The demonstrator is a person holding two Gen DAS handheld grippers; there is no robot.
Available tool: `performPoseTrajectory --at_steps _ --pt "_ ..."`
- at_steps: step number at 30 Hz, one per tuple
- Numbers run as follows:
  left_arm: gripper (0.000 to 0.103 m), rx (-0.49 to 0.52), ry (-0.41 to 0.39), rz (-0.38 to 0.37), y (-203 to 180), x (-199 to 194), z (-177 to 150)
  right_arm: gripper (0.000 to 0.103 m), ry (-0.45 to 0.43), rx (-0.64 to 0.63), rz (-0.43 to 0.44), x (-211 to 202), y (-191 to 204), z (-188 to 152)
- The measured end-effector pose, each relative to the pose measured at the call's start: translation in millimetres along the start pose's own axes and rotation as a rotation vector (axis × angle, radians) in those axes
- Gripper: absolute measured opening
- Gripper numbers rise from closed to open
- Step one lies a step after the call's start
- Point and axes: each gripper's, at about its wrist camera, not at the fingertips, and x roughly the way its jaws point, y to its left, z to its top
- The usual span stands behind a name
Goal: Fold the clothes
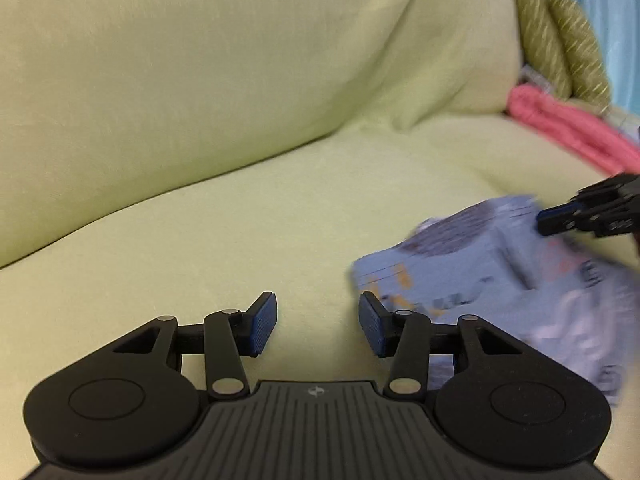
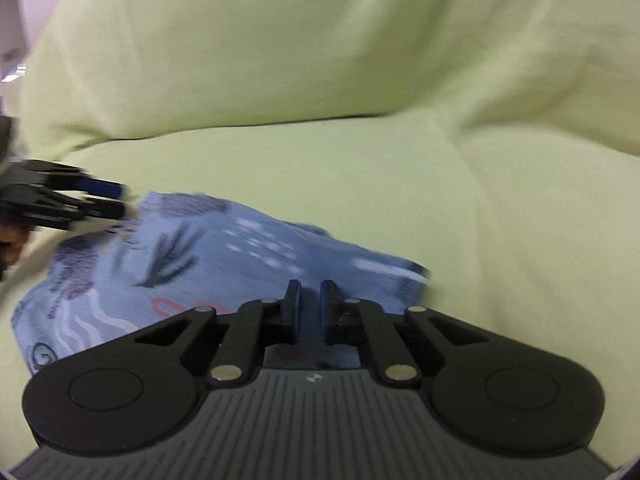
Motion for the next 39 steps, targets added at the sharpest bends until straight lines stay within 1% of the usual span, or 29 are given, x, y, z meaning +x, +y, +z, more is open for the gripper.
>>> performPoseTrajectory --at_steps 1,4,6,7,8,10,11,13,15,17,18,21,23,27,30,32,33,34,35,36,37,38,39 --pt "0.046 -0.004 -0.012 -0.016 -3 -9 -1 0.027 -0.011 0.004 -0.009 -8 3 -1" --pt "0.049 0.017 -0.020 -0.127 -33 -33 -11 0.027 -0.033 -0.012 0.042 -32 30 -8" --pt "0.050 0.075 -0.007 -0.178 -61 -41 -20 0.028 -0.019 -0.035 0.076 -41 50 -19" --pt "0.050 0.108 0.012 -0.187 -73 -42 -25 0.028 -0.010 -0.048 0.093 -45 59 -25" --pt "0.050 0.138 0.041 -0.183 -83 -40 -31 0.028 0.013 -0.066 0.088 -46 66 -33" --pt "0.051 0.197 0.104 -0.144 -95 -36 -46 0.028 0.074 -0.104 0.061 -44 72 -49" --pt "0.051 0.198 0.098 -0.133 -93 -39 -53 0.027 0.084 -0.099 0.054 -48 67 -53" --pt "0.051 0.137 0.096 -0.137 -82 -46 -58 0.025 0.094 -0.077 0.048 -59 55 -59" --pt "0.052 0.123 0.100 -0.128 -78 -52 -61 0.026 0.108 -0.057 0.041 -68 42 -63" --pt "0.052 0.120 0.107 -0.118 -79 -55 -59 0.027 0.131 -0.068 0.020 -75 34 -65" --pt "0.052 0.122 0.111 -0.113 -80 -56 -57 0.031 0.144 -0.084 0.001 -79 33 -66" --pt "0.052 0.131 0.113 -0.098 -79 -57 -56 0.031 0.197 -0.109 -0.064 -82 26 -74" --pt "0.050 0.128 0.096 -0.075 -79 -68 -54 0.032 0.182 -0.098 -0.110 -88 24 -76" --pt "0.048 0.116 0.025 -0.086 -88 -82 -40 0.031 0.073 -0.068 -0.095 -112 39 -66" --pt "0.049 0.132 0.021 -0.125 -102 -74 -33 0.031 0.047 -0.042 -0.026 -105 53 -60" --pt "0.049 0.152 0.043 -0.143 -112 -64 -34 0.029 0.081 -0.018 0.005 -90 58 -61" --pt "0.049 0.174 0.066 -0.133 -114 -59 -38 0.029 0.118 -0.016 0.008 -81 59 -64" --pt "0.050 0.198 0.087 -0.116 -114 -55 -44 0.029 0.137 -0.015 0.009 -77 57 -69" --pt "0.053 0.222 0.107 -0.099 -113 -52 -50 0.028 0.151 -0.015 0.009 -75 55 -75" --pt "0.054 0.215 0.112 -0.092 -110 -52 -53 0.024 0.165 0.003 0.000 -78 50 -78" --pt "0.054 0.182 0.106 -0.092 -104 -56 -54 0.023 0.178 0.024 -0.012 -83 43 -80" --pt "0.053 0.182 0.100 -0.082 -102 -60 -53 0.024 0.191 0.045 -0.024 -87 36 -82" --pt "0.053 0.212 0.084 -0.069 -104 -65 -52 0.024 0.182 0.029 -0.035 -95 33 -83"
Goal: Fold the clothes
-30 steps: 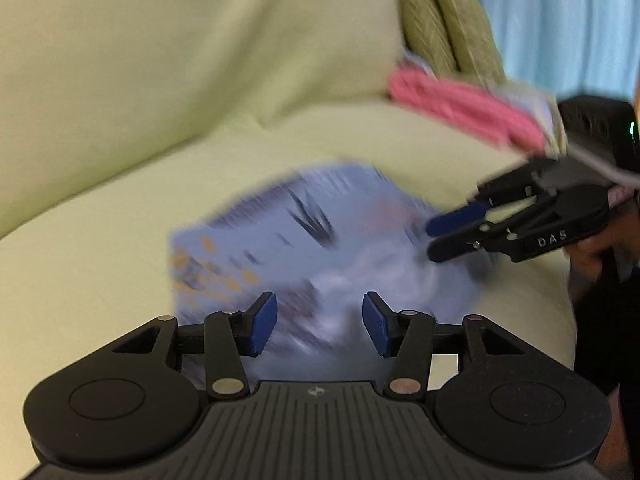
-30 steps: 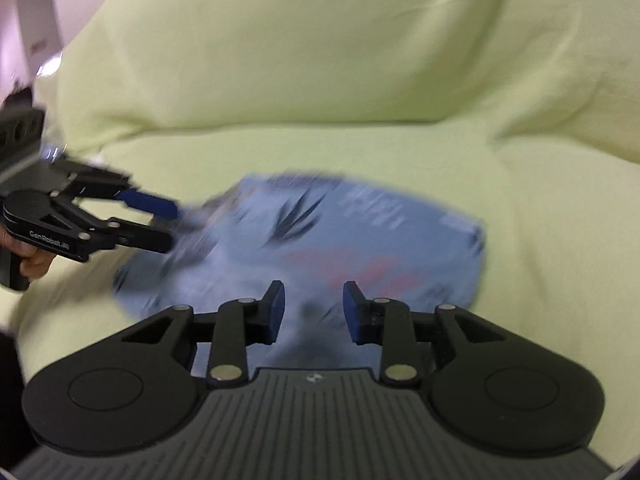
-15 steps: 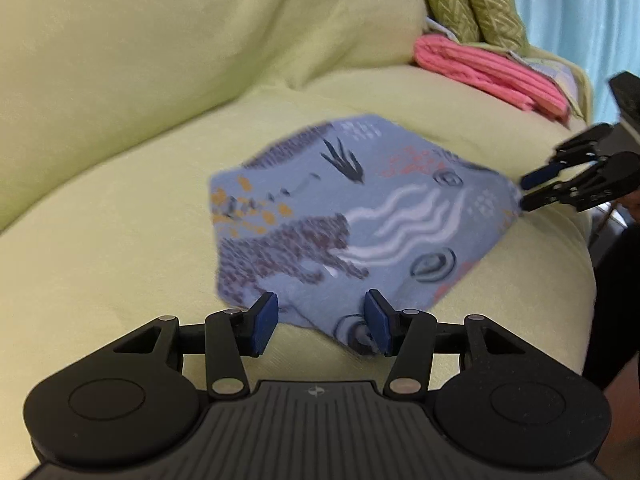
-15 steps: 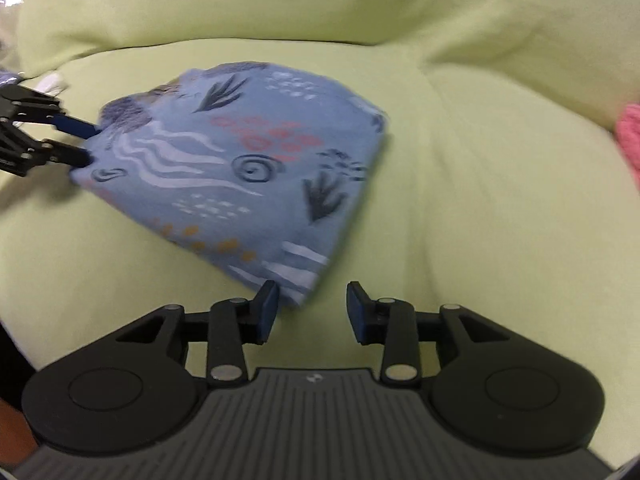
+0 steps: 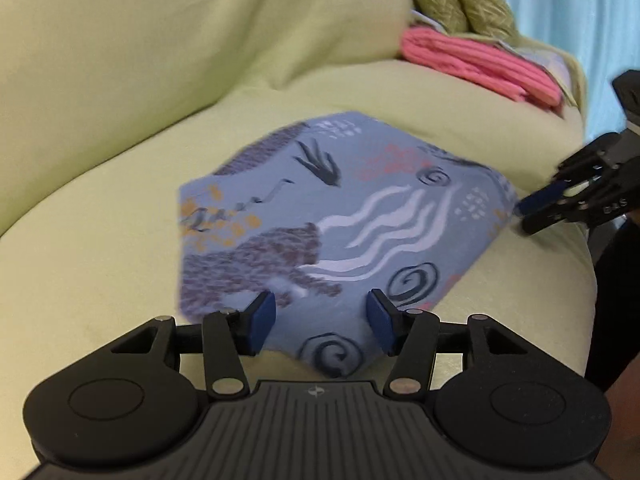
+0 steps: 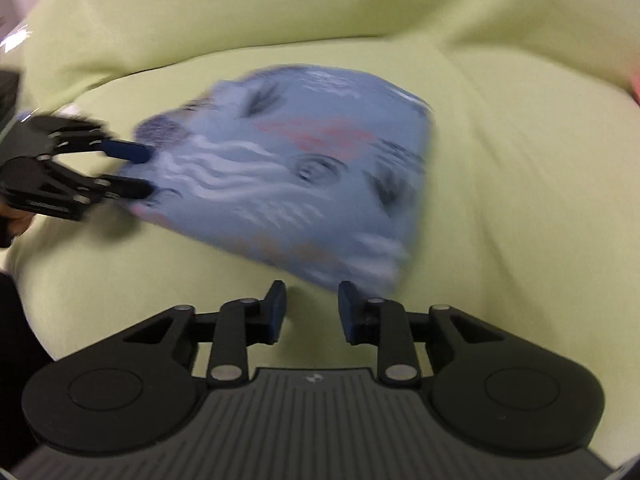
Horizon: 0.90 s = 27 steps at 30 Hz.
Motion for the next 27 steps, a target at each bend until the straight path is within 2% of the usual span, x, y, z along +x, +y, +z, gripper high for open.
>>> performPoseTrajectory --at_steps 2,5,9,12,15,18,20,23,25,27 --pt "0.051 0.117 -0.021 0.028 -14 -9 3 0.027 -0.026 -0.080 -0.042 -13 -2 -4" --pt "0.051 0.364 -0.033 0.043 -49 -19 8 0.031 -0.065 -0.361 -0.147 -25 20 -8" --pt "0.052 0.622 0.012 0.043 -98 -11 4 0.031 -0.079 -0.634 -0.199 -14 55 -11" --pt "0.051 0.778 0.043 0.127 -122 3 -5 0.030 -0.068 -0.769 -0.215 1 75 -15" --pt "0.051 0.822 0.042 0.172 -127 9 -7 0.030 -0.061 -0.813 -0.221 15 85 -15" --pt "0.042 0.842 0.065 0.225 -118 13 -8 0.035 -0.071 -0.863 -0.242 25 94 -16" --pt "0.026 0.835 0.090 0.222 -109 12 -11 0.036 -0.087 -0.887 -0.250 30 100 -14" --pt "0.013 0.833 0.108 0.217 -105 12 -16 0.036 -0.105 -0.898 -0.255 39 107 -8" --pt "0.011 0.833 0.106 0.214 -106 11 -18 0.036 -0.107 -0.902 -0.266 45 106 -6" --pt "0.010 0.829 0.102 0.210 -106 10 -20 0.030 -0.101 -0.907 -0.281 48 102 -4"
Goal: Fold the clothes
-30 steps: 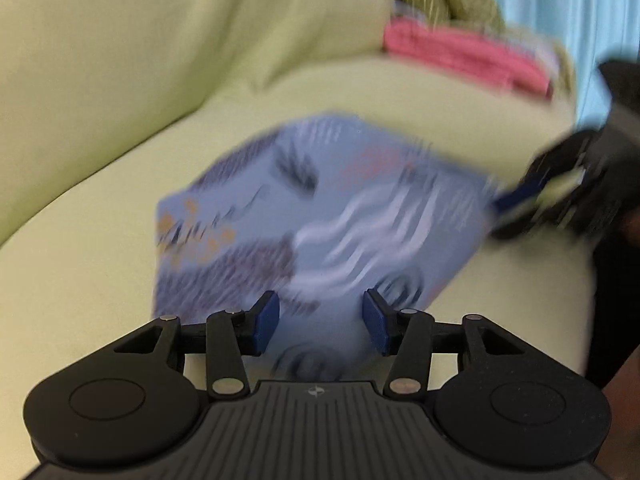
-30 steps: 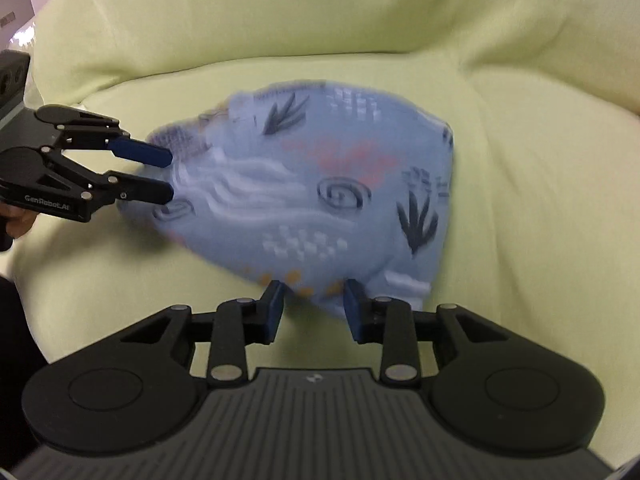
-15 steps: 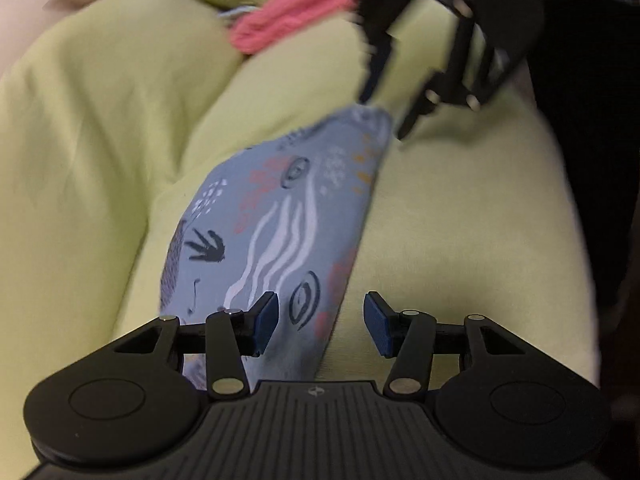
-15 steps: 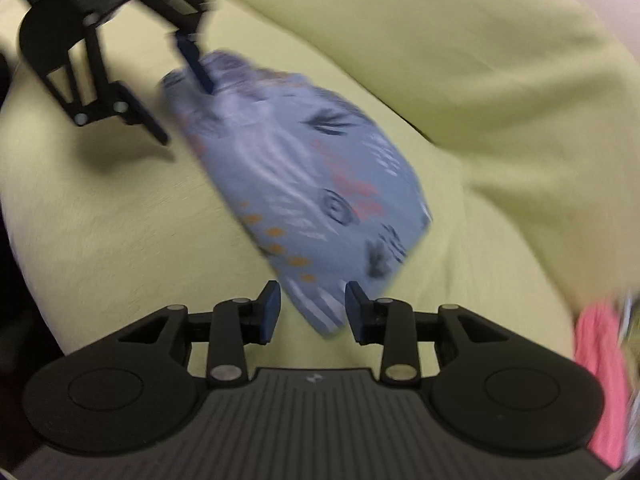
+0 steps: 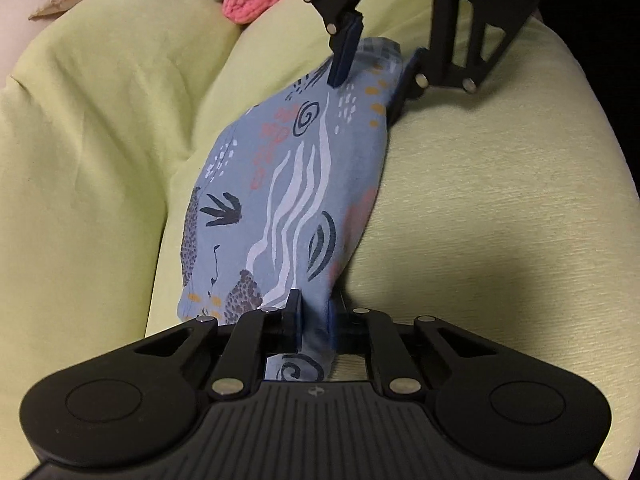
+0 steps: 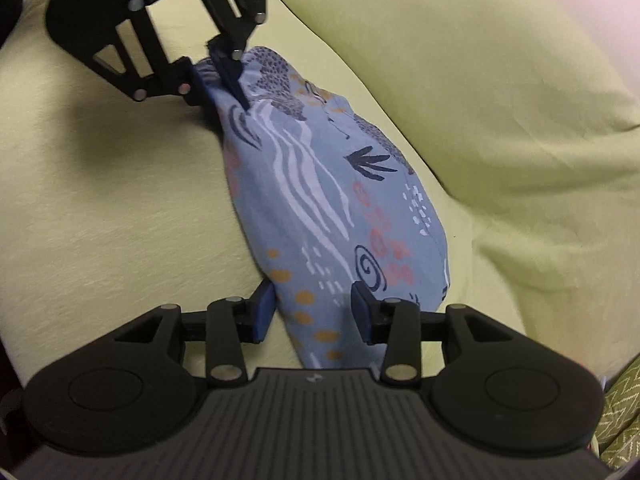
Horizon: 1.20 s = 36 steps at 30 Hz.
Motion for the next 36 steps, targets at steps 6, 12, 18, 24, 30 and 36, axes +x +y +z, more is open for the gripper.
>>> performPoseTrajectory --at_steps 6,12,18,24,30,36 --pt "0.009 -0.050 -0.016 -0.021 8 3 -4 0.010 0.126 0.033 -0.004 1 -17 -34" --pt "0.028 -0.115 -0.017 -0.018 16 -4 -9 0.008 0.161 0.058 -0.001 -5 -21 -38" --pt "0.036 -0.197 0.019 -0.022 32 -10 -24 0.037 0.137 0.251 -0.015 -37 -39 -38" --pt "0.038 -0.206 0.026 -0.005 34 -19 -28 0.037 0.095 0.401 0.034 -52 -46 -31" --pt "0.041 -0.203 0.024 -0.001 37 -23 -29 0.048 0.078 0.547 0.093 -50 -59 -33" --pt "0.042 -0.197 0.011 -0.015 39 -23 -24 0.048 0.072 0.814 0.194 -42 -81 -60"
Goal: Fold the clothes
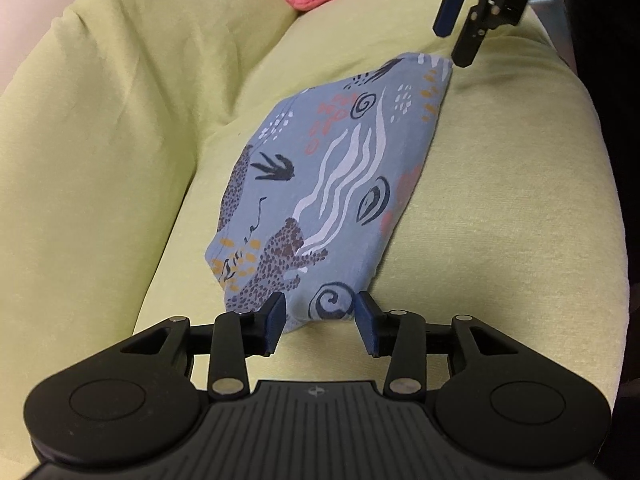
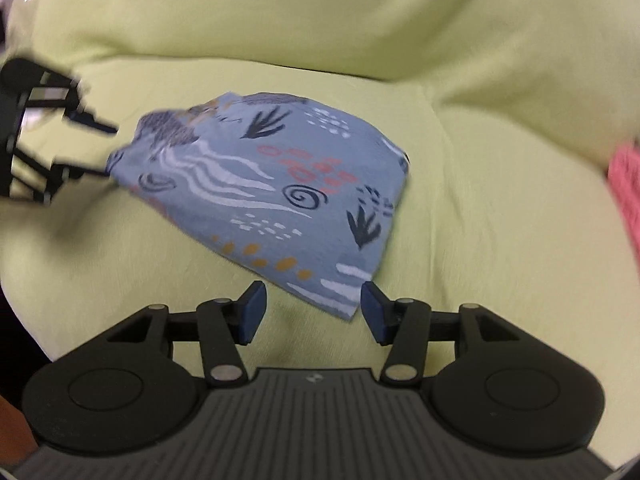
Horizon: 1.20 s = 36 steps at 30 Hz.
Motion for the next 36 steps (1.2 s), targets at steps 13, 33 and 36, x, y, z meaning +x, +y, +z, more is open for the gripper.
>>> performPoseTrajectory --at_steps 13,33,36 --pt "0.053 -0.048 -0.156 -0.127 11 6 53 0.052 -0.102 0.169 0.144 -3 -31 -23" --pt "0.062 -0.065 -0.041 -0.154 44 135 135 0.018 -0.206 0.355 0.260 31 -71 -30" --pt "0.067 -0.092 -0.043 -0.155 49 141 129 0.043 -0.267 0.528 0.305 39 -107 -21"
